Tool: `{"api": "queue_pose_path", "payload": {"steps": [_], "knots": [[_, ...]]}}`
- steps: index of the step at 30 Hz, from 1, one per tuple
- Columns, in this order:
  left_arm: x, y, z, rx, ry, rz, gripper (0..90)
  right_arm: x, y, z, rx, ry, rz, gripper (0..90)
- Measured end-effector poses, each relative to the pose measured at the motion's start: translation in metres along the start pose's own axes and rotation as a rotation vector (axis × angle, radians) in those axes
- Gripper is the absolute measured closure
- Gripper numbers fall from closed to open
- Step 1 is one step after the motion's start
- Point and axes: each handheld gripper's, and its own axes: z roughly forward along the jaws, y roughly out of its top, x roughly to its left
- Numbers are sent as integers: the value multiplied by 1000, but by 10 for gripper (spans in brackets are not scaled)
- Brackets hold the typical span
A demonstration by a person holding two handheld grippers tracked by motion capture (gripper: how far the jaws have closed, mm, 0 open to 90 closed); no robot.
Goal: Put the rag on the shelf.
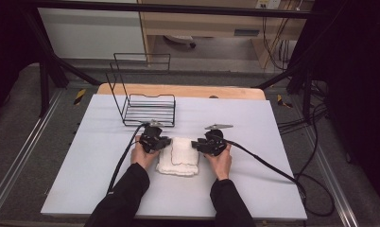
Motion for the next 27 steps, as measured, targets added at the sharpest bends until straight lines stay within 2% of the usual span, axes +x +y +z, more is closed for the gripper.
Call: {"api": "queue_pose_path", "payload": {"steps": [9, 14, 21, 27], "knots": [[0, -1, -1, -8, 2, 12, 803, 1, 0, 0, 6, 24, 35, 769], [0, -1, -2, -16, -1, -14, 827, 2, 0, -1, -7, 20, 27, 798], [-1, -1, -11, -67, -11, -24, 838, 5, 0, -6, -40, 16, -1, 808], [-3, -2, -21, -119, -18, -17, 840, 10, 1, -16, -86, 26, -19, 808]]}}
